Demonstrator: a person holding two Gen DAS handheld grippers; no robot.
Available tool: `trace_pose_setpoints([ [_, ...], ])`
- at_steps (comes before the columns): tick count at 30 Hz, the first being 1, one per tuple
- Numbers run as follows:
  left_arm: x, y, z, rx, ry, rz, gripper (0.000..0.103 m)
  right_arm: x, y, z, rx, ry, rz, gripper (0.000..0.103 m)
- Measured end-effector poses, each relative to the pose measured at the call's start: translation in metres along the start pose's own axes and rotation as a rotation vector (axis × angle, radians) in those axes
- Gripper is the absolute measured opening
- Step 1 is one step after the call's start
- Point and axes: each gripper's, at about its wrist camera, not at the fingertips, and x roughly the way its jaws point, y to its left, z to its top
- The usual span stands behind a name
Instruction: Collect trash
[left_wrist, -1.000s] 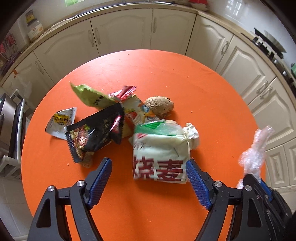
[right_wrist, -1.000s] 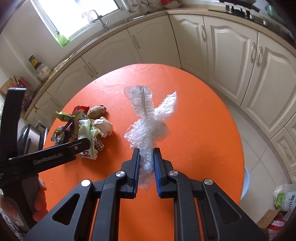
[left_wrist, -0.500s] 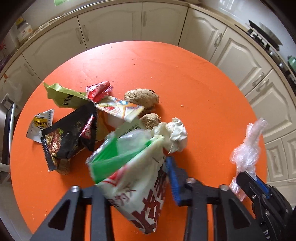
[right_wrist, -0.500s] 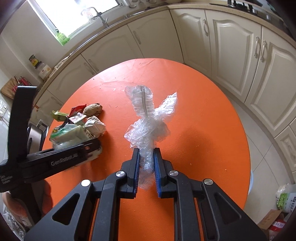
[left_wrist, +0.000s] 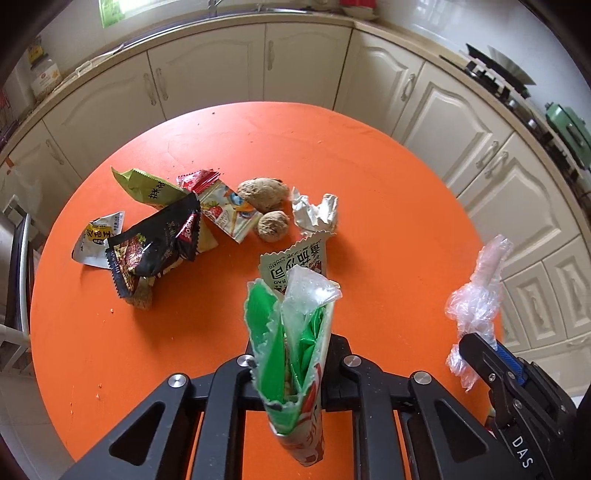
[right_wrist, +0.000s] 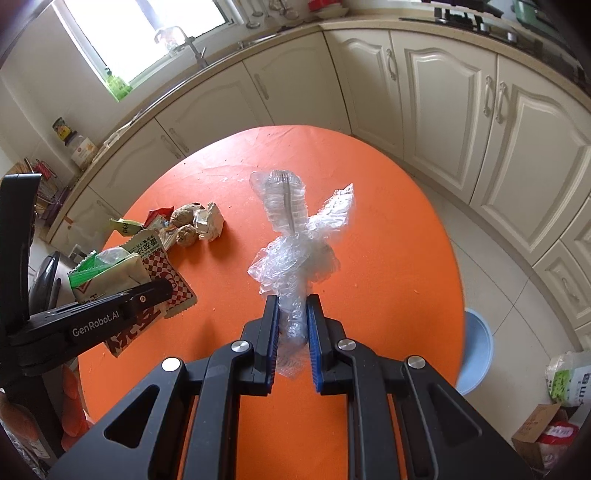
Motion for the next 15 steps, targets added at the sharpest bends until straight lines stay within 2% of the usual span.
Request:
trace_pose_setpoints([
  [3,-0.010,-0.007,-0.012,0.020,-0.014,-0.016,0.011,-0.015,-0.002,-0.009,0.007,-0.019,-0.010,0.014],
  [6,-0.019,0.004,-0.029,0.022,0.004,-0.041,0.011,-0.027,-0.005,-0.019,0.010,-0.029,-0.020,0.014],
  [10,-0.005,0.026,-0.049,-0.043,0.116,-0.078,0.013,-0.033,-0.009,-0.030,0.018,-0.026,-0.028,0.014],
  [11,-0.002,0.031,-0.053,-0.061,0.128,-0.081,0.018,-0.034,-0.009,-0.033,0.021,-0.024,-0.028,0.014],
  [15,-0.004,0.050,-0.070,-0.110,0.171,-0.118,0.018,-0.033,-0.009,-0.039,0.026,-0.013,-0.029,0.014],
])
